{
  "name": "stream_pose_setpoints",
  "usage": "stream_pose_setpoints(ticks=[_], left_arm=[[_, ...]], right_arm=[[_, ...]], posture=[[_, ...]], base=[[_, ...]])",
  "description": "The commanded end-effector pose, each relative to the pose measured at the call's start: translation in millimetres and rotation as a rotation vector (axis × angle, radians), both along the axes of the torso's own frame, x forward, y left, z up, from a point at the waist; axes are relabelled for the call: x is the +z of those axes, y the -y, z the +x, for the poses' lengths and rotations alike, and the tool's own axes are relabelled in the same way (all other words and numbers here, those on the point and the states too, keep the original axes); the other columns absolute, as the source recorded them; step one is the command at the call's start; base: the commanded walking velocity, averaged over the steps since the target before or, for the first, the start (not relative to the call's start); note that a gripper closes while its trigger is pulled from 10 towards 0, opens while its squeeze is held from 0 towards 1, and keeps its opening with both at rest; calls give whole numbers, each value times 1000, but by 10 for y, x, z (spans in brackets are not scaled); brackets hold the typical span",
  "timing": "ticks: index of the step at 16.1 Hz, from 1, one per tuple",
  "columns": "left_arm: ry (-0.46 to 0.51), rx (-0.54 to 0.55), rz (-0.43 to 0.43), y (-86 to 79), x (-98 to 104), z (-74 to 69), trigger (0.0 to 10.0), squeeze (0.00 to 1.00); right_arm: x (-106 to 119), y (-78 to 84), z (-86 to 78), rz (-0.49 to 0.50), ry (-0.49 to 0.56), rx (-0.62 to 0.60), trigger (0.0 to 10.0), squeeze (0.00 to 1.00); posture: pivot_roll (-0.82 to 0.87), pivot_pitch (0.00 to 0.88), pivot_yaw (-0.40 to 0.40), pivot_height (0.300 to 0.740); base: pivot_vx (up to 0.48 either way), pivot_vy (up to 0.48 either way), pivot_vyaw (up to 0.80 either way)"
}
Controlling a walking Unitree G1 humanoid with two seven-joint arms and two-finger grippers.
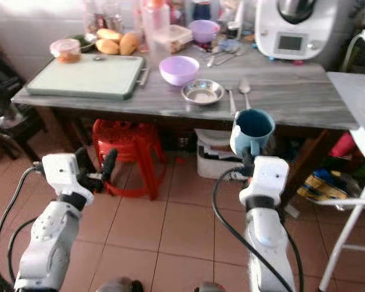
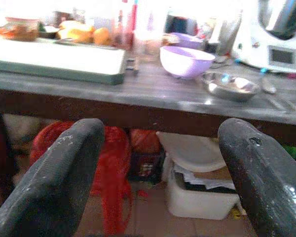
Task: Setting the table
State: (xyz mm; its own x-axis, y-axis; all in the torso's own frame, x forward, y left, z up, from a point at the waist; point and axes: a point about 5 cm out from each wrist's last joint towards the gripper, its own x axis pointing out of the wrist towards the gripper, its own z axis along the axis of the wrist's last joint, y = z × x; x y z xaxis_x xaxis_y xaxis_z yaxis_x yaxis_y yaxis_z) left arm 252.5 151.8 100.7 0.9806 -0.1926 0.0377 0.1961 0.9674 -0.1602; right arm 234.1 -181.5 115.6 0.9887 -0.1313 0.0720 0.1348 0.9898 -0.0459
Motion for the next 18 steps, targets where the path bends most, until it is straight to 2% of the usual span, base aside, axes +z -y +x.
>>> stream_pose_setpoints(ticks=[1, 8, 10, 12, 18], left_arm=[[2, -6, 8, -18, 19, 11, 10000, 0], [-7, -35, 0, 6, 15, -24, 10000, 0], [-31, -63, 0, 42, -9, -23, 10000, 0], [-64, -35, 15, 19, -55, -5, 10000, 0], [-60, -47, 17, 33, -47, -15, 10000, 0]], right_arm=[[107, -24, 18, -4, 41, 14, 10000, 0], [91, -59, 19, -18, 29, 32, 10000, 0], [83, -67, 14, -25, 26, 37, 10000, 0], [78, -55, 20, -13, 22, 39, 10000, 0], [84, -57, 44, 5, 18, 40, 10000, 0]], posture=[[-44, 0, 32, 740], [-38, 0, 29, 740], [-40, 0, 30, 740], [-41, 0, 30, 740], [-40, 0, 24, 740]], base=[[454, 0, 444], [460, 0, 800], [172, 0, 800], [0, 0, 0], [0, 0, 0]])
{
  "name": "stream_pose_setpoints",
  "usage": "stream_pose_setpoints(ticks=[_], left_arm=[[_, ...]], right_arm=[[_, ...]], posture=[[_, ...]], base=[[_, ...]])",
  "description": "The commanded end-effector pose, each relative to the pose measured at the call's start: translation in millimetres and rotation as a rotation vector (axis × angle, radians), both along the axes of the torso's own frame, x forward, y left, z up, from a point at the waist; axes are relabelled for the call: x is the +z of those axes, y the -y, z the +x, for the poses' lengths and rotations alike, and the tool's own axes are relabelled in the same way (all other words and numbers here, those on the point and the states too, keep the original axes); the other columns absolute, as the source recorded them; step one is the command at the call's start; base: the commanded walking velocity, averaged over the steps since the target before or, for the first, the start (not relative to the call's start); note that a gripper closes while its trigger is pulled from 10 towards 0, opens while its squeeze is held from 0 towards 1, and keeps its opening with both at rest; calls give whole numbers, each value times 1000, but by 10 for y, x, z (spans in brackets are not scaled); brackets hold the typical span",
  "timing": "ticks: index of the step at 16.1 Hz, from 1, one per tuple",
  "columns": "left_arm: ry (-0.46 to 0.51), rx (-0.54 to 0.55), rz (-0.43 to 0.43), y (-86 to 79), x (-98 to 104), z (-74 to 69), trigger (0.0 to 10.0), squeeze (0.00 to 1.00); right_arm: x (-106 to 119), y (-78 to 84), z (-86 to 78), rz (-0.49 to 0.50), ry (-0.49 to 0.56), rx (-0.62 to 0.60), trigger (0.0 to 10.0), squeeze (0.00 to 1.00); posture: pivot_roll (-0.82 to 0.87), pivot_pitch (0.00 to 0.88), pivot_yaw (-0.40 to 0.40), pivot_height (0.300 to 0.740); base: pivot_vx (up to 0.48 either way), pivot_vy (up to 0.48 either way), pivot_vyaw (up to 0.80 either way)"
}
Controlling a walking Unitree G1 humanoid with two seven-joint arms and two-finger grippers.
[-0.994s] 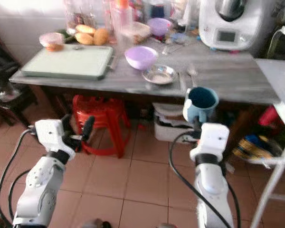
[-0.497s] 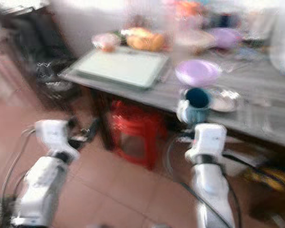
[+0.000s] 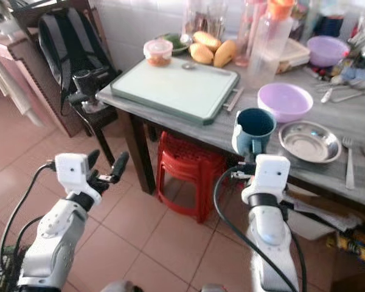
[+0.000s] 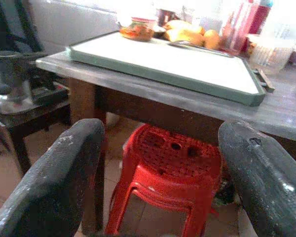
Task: Setting the table
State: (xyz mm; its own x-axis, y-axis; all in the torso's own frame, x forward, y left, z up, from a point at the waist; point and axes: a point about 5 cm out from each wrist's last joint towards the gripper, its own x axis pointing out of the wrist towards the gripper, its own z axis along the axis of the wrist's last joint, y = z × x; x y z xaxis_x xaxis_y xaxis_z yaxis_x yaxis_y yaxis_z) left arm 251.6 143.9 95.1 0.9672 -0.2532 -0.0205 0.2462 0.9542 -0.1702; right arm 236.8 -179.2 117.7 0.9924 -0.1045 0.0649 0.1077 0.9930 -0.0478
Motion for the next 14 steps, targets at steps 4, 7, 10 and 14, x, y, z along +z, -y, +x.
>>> stream_pose_setpoints(ticks=[4, 7, 10, 14], left_arm=[[-9, 20, 19, -49, 0, -2, 10000, 0], [3, 7, 20, -31, 8, -9, 10000, 0], [10, -5, 10, -15, 17, -16, 10000, 0], [10, -7, 12, -11, 18, -15, 10000, 0]], right_arm=[[42, -15, 26, 8, 4, 7, 10000, 0], [35, -23, 29, 11, -1, 12, 10000, 0], [39, -29, 39, 9, -3, 17, 10000, 0], [36, -26, 38, 9, -7, 18, 10000, 0]], posture=[[-42, 0, 22, 740], [-40, 0, 19, 740], [-42, 0, 18, 740], [-45, 0, 18, 740]], base=[[0, 0, -800], [0, 0, -800], [0, -223, -800], [0, -376, -800]])
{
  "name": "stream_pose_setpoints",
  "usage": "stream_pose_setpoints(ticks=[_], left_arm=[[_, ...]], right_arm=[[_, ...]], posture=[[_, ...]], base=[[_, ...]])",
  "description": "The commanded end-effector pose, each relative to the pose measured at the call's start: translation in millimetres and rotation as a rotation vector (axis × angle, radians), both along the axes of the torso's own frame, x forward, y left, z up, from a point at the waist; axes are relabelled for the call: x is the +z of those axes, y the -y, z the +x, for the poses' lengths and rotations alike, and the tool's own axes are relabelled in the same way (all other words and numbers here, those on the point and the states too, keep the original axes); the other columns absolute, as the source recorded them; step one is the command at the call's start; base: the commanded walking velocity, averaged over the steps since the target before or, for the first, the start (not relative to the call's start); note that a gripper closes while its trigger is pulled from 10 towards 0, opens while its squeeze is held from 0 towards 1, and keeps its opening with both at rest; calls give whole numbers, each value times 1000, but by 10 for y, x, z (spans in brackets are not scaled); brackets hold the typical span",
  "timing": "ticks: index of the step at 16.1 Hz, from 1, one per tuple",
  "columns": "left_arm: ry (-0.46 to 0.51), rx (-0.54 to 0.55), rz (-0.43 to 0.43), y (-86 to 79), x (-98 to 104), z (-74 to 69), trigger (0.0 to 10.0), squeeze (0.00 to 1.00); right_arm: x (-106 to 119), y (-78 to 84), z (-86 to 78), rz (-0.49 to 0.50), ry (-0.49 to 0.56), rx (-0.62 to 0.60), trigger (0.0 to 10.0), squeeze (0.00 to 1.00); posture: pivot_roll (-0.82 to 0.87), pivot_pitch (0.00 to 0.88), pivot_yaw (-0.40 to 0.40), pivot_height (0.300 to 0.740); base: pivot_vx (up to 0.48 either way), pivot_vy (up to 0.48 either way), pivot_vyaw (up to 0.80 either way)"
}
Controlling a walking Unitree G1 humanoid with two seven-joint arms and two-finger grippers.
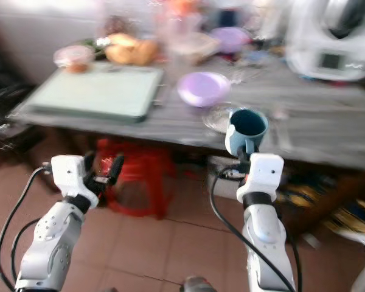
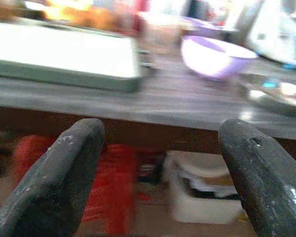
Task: Setting the table
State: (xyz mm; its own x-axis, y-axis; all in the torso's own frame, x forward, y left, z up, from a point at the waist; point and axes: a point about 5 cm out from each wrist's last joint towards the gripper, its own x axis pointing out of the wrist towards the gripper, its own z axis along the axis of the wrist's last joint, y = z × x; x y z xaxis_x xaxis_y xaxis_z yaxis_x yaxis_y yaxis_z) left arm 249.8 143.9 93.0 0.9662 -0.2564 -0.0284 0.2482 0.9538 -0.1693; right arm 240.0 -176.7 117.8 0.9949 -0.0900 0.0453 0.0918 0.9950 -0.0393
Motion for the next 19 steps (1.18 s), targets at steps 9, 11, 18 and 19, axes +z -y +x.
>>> stream_pose_setpoints(ticks=[9, 11, 18, 19], left_arm=[[20, -1, 20, -13, 44, 13, 10000, 0], [22, 2, 20, -12, 49, 18, 10000, 0], [51, 33, 13, -78, 87, 22, 10000, 0], [55, 30, 14, -74, 90, 23, 10000, 0]], right_arm=[[33, -17, 14, 8, 13, 8, 10000, 0], [35, -19, 13, 6, 15, 9, 10000, 0], [92, -7, 29, -26, 43, 5, 10000, 0], [93, -5, 32, -23, 44, 3, 10000, 0]], posture=[[-42, 0, 19, 740], [-42, 0, 20, 740], [-44, 0, 21, 740], [-44, 0, 21, 740]], base=[[0, -239, -648], [0, 0, 0], [100, 0, 74], [439, 0, 0]])
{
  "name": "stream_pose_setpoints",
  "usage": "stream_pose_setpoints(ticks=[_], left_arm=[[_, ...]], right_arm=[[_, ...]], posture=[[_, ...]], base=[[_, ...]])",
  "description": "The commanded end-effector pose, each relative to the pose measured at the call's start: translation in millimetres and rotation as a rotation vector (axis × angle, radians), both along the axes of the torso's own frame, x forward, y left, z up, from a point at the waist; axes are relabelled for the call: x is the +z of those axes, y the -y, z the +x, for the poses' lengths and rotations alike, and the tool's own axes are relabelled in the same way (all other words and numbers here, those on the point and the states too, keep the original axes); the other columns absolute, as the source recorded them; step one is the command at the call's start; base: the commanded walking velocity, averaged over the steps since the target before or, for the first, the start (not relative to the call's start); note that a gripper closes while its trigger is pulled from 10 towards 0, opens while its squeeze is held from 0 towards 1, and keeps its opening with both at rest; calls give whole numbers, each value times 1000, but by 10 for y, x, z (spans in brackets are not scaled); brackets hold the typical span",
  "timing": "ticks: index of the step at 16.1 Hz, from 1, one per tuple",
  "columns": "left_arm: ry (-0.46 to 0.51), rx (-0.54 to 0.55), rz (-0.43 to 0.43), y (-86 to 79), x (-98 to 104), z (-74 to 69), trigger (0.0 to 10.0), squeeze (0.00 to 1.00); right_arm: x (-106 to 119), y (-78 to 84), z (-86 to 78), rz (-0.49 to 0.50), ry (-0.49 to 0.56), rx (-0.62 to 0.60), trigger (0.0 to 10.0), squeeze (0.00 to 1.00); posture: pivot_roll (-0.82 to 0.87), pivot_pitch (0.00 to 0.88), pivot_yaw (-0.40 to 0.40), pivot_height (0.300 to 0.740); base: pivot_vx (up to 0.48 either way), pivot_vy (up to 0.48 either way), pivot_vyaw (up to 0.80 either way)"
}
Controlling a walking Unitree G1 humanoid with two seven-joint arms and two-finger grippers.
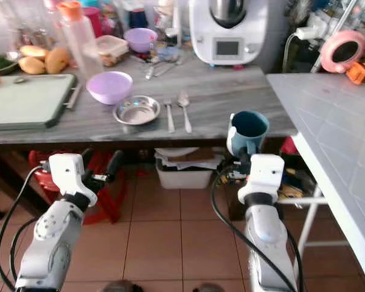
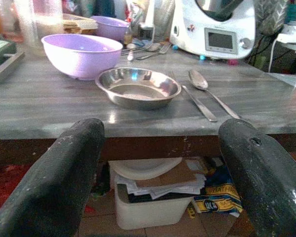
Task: Setting the table
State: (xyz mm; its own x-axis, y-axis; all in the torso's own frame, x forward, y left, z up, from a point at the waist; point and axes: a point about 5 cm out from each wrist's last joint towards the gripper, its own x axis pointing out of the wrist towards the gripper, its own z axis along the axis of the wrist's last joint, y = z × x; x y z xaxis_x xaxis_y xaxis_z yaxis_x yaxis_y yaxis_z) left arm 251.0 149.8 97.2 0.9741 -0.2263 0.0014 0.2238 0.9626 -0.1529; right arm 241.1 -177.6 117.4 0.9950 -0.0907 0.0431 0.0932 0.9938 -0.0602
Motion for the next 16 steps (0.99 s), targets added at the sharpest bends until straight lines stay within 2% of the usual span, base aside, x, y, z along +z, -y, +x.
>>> stream_pose_setpoints(ticks=[1, 7, 10, 14, 16], left_arm=[[25, -4, 5, -11, 50, 13, 10000, 0], [33, -32, -3, 18, 55, 12, 10000, 0], [33, -29, -4, 20, 59, 14, 10000, 0], [36, -30, -8, 17, 64, 12, 10000, 0], [37, -26, -6, 15, 66, 16, 10000, 0]], right_arm=[[94, -13, 22, -1, 47, 3, 10000, 0], [88, -7, 25, 9, 48, -1, 10000, 0], [108, -19, 29, -18, 59, 15, 10000, 0], [103, -26, 35, -19, 58, 11, 10000, 0], [104, -17, 42, -44, 58, -9, 10000, 0]], posture=[[-43, 0, 22, 740], [-45, 0, 23, 740], [-44, 0, 23, 740], [-43, 0, 23, 740], [-43, 0, 23, 740]], base=[[461, 0, 0], [477, 0, 0], [480, 0, 0], [399, 0, 638], [287, 0, 0]])
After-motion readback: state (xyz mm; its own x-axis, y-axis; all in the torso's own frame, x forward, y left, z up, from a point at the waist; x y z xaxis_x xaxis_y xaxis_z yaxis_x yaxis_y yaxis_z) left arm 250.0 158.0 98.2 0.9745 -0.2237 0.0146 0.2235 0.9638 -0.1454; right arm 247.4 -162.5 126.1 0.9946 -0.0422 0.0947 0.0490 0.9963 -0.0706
